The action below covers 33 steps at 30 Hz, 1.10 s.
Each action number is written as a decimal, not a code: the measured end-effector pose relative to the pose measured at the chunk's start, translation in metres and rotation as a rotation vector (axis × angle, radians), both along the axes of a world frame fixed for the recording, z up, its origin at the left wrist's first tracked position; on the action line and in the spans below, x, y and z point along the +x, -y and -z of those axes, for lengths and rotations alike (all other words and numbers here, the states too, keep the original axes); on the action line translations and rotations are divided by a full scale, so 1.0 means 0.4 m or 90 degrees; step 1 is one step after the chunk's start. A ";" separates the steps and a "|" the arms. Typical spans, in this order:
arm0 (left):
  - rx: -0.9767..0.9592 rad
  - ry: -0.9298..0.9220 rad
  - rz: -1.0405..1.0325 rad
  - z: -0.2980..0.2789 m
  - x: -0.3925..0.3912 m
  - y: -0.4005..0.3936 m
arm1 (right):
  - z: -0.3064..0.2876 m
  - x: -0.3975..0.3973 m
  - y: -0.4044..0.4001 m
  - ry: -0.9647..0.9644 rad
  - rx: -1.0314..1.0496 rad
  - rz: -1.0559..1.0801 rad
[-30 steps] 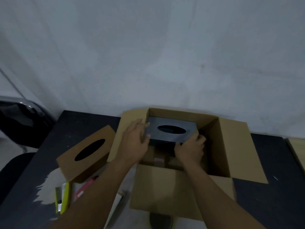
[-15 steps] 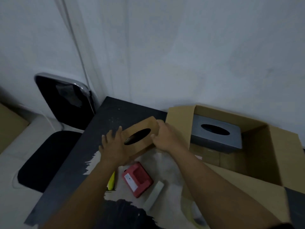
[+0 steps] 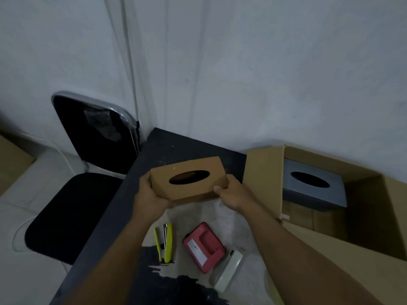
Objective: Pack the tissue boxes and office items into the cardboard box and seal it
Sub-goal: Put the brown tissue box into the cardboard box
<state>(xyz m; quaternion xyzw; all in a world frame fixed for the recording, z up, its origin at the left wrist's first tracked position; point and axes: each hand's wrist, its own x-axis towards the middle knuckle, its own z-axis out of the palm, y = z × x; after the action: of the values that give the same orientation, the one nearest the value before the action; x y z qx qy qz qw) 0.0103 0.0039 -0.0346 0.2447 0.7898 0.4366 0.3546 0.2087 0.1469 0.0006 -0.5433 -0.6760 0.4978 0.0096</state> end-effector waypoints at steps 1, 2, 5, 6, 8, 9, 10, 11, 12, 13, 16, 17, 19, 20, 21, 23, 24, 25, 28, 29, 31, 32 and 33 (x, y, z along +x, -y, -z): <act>0.011 -0.006 -0.010 -0.007 -0.003 0.001 | -0.015 -0.003 0.005 -0.028 0.003 0.012; 0.033 -0.015 -0.019 -0.020 -0.009 -0.003 | -0.032 -0.006 0.008 -0.063 0.010 0.030; 0.121 -0.024 -0.022 -0.077 -0.013 -0.012 | -0.104 0.001 0.027 -0.155 0.064 0.091; 0.154 -0.023 -0.021 -0.103 -0.008 -0.013 | -0.127 0.012 0.036 -0.179 0.085 0.109; 0.220 -0.025 -0.020 -0.162 0.015 -0.020 | -0.171 0.048 0.052 -0.228 0.115 0.145; 0.244 -0.029 -0.016 -0.189 0.027 -0.026 | -0.191 0.068 0.061 -0.254 0.123 0.165; 0.266 -0.041 -0.006 -0.218 0.045 -0.036 | -0.208 0.095 0.067 -0.277 0.129 0.184; 0.283 -0.053 0.010 -0.242 0.063 -0.044 | -0.225 0.120 0.074 -0.298 0.131 0.202; 0.296 -0.062 0.027 -0.268 0.088 -0.055 | -0.238 0.153 0.076 -0.316 0.135 0.220; 0.304 -0.072 0.045 -0.287 0.111 -0.065 | -0.252 0.183 0.078 -0.332 0.145 0.238; 0.328 -0.049 0.110 -0.328 0.202 -0.098 | -0.278 0.291 0.072 -0.341 0.217 0.292; 0.336 -0.031 0.127 -0.342 0.242 -0.112 | -0.287 0.331 0.071 -0.340 0.237 0.315; 0.354 0.001 0.141 -0.363 0.309 -0.132 | -0.295 0.396 0.068 -0.343 0.259 0.340; 0.357 0.004 0.151 -0.368 0.350 -0.148 | -0.296 0.439 0.068 -0.340 0.264 0.355; 0.355 0.001 0.164 -0.374 0.385 -0.164 | -0.294 0.475 0.065 -0.337 0.268 0.373; 0.345 0.005 0.194 -0.377 0.461 -0.194 | -0.279 0.553 0.061 -0.331 0.275 0.423; 0.343 0.012 0.209 -0.375 0.493 -0.207 | -0.270 0.585 0.059 -0.325 0.272 0.447; 0.335 0.018 0.225 -0.369 0.529 -0.222 | -0.264 0.622 0.057 -0.319 0.269 0.469; 0.299 0.021 0.273 -0.332 0.606 -0.253 | -0.246 0.702 0.048 -0.255 0.244 0.491; 0.283 0.021 0.292 -0.319 0.624 -0.259 | -0.239 0.721 0.043 -0.226 0.224 0.489; 0.241 -0.023 0.347 -0.290 0.666 -0.277 | -0.216 0.776 0.027 -0.159 0.192 0.475; 0.211 -0.076 0.373 -0.274 0.665 -0.281 | -0.205 0.783 0.018 -0.120 0.180 0.452; 0.169 -0.137 0.403 -0.257 0.666 -0.290 | -0.195 0.793 0.008 -0.089 0.168 0.427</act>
<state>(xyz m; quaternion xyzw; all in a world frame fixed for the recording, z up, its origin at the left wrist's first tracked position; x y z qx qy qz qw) 0.2768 0.1197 0.0680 0.5660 0.6441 0.3754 0.3520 0.5257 0.1439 0.0786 -0.6934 -0.5167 0.4111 0.2885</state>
